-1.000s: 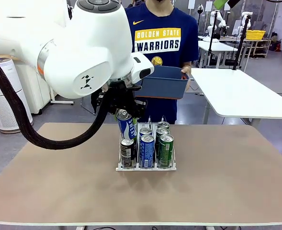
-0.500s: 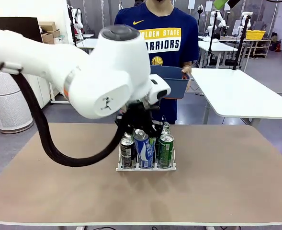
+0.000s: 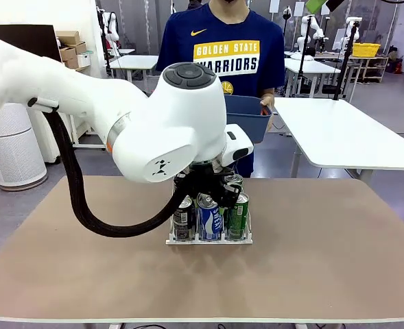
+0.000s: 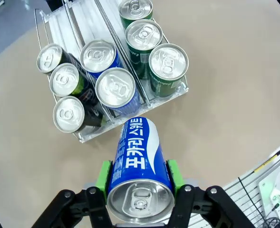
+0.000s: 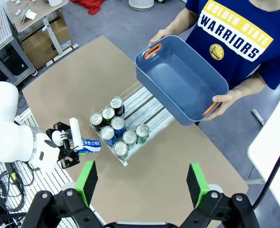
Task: Fill the beverage cans into the dispenser.
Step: Place the picked Ionic drink in the line of the Automatic Can Dispenser with the same cans.
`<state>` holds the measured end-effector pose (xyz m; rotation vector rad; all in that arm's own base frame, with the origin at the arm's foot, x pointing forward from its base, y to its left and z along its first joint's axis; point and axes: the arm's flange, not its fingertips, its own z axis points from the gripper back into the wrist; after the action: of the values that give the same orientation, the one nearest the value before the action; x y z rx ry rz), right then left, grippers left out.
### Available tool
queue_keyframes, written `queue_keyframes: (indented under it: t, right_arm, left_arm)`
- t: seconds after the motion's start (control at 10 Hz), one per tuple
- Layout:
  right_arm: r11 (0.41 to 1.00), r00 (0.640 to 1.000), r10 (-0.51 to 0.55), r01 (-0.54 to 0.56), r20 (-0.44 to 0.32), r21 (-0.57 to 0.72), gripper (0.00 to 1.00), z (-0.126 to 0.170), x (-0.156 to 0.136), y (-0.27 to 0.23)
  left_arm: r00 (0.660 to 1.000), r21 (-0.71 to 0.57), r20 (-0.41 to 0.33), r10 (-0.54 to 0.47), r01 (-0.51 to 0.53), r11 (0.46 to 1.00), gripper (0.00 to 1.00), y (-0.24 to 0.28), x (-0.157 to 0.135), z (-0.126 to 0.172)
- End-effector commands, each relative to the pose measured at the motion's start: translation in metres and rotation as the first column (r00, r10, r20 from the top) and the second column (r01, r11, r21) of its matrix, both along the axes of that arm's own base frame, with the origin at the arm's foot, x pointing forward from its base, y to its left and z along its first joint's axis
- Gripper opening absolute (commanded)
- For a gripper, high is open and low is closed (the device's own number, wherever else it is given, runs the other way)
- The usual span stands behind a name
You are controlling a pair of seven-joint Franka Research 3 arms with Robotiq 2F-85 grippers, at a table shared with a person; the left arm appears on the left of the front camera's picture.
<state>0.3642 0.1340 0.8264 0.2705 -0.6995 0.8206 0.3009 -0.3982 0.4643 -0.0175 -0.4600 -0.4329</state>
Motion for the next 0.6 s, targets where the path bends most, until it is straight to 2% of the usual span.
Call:
queue_keyframes:
  t: [0.0, 0.1, 0.2, 0.4, 0.5]
  right_arm:
    - [1.0, 1.0, -0.001, 0.001, 0.0, 0.0, 1.0, -0.001, 0.0, 0.0]
    - [1.0, 1.0, -0.001, 0.001, 0.0, 0.0, 1.0, -0.001, 0.0, 0.0]
    - [1.0, 1.0, -0.001, 0.001, 0.0, 0.0, 1.0, -0.001, 0.0, 0.0]
    - [1.0, 1.0, -0.001, 0.001, 0.0, 0.0, 1.0, -0.001, 0.0, 0.0]
    - [1.0, 1.0, -0.001, 0.001, 0.0, 0.0, 1.0, -0.001, 0.0, 0.0]
  left_arm:
    - [0.997, -0.032, 0.01, -0.082, 0.082, 0.996, 0.58, -0.006, 0.012, -0.002]
    - [0.994, -0.014, 0.022, -0.107, 0.107, 0.994, 0.58, -0.006, 0.008, 0.003]
    - [1.0, -0.003, 0.004, -0.028, 0.028, 1.0, 0.58, -0.002, 0.004, -0.003]
    - [0.998, -0.003, 0.001, -0.063, 0.063, 0.998, 0.58, -0.005, 0.006, -0.006]
    - [0.999, 0.027, -0.008, -0.038, 0.038, 0.999, 0.58, -0.008, 0.011, -0.01]
